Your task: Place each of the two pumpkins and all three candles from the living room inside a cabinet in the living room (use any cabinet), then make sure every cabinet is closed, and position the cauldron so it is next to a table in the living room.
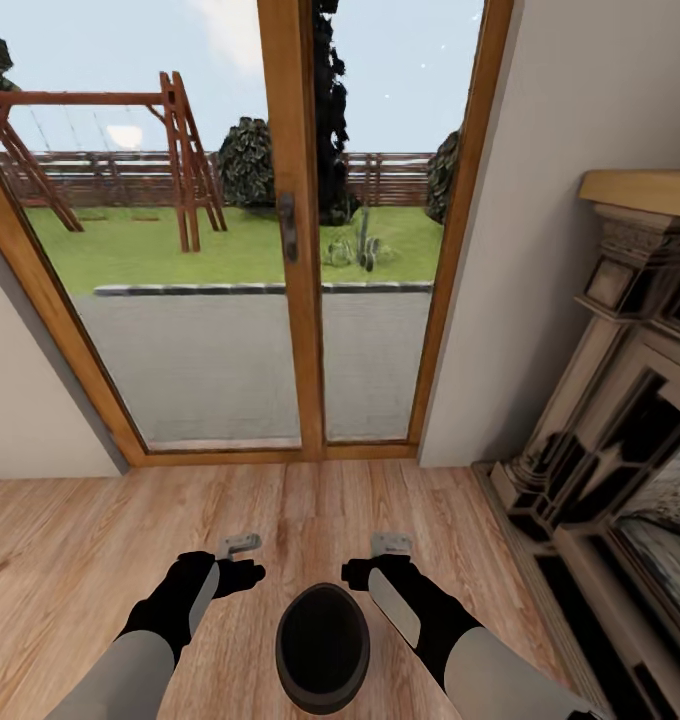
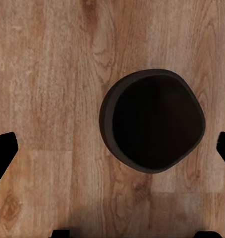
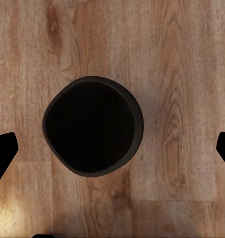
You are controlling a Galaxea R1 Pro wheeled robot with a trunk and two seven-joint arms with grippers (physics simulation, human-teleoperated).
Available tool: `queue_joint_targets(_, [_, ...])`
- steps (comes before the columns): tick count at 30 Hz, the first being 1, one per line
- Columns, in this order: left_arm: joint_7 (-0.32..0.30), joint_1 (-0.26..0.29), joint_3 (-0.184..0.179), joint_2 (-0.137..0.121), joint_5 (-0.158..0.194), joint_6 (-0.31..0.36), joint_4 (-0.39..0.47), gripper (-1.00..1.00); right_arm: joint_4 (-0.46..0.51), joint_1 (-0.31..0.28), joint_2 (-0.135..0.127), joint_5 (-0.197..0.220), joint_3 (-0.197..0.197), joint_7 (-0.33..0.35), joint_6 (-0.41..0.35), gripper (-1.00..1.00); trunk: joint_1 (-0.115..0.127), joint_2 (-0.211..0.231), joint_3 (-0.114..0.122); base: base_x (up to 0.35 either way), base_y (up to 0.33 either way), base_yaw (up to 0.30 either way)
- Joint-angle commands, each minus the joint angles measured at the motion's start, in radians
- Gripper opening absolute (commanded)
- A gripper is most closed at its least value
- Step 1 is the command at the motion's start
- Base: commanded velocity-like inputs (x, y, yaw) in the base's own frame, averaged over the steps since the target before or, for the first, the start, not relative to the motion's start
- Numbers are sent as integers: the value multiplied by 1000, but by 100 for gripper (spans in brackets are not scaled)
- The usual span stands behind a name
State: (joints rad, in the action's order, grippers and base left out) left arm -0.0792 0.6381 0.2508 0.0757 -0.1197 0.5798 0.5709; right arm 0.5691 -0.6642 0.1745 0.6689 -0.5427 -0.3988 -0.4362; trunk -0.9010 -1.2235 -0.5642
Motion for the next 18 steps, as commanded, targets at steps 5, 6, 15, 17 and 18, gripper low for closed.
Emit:
queue_joint_targets(5, [1, 0, 0, 0, -1, 0, 0, 100, 0, 0, 0, 0, 0, 0, 3, 100, -19, -35, -16, 0, 0, 0])
queue_joint_targets(6, [1, 0, 0, 1, -1, 0, 0, 100, 0, 0, 0, 0, 0, 0, 3, 100, -23, -42, -19, 0, 0, 0])
queue_joint_targets(15, [1, 0, 0, 0, -1, 0, 0, 100, 0, 0, 0, 0, 0, 0, 4, 100, -58, -105, -47, 0, 0, 0])
queue_joint_targets(17, [1, 0, 0, 0, -1, 0, 0, 100, 0, 0, 0, 0, 0, 0, 4, 100, -65, -119, -53, 0, 0, 0])
queue_joint_targets(18, [1, 0, 0, 0, -1, 0, 0, 100, 0, 0, 0, 0, 0, 0, 4, 100, -69, -126, -56, 0, 0, 0])
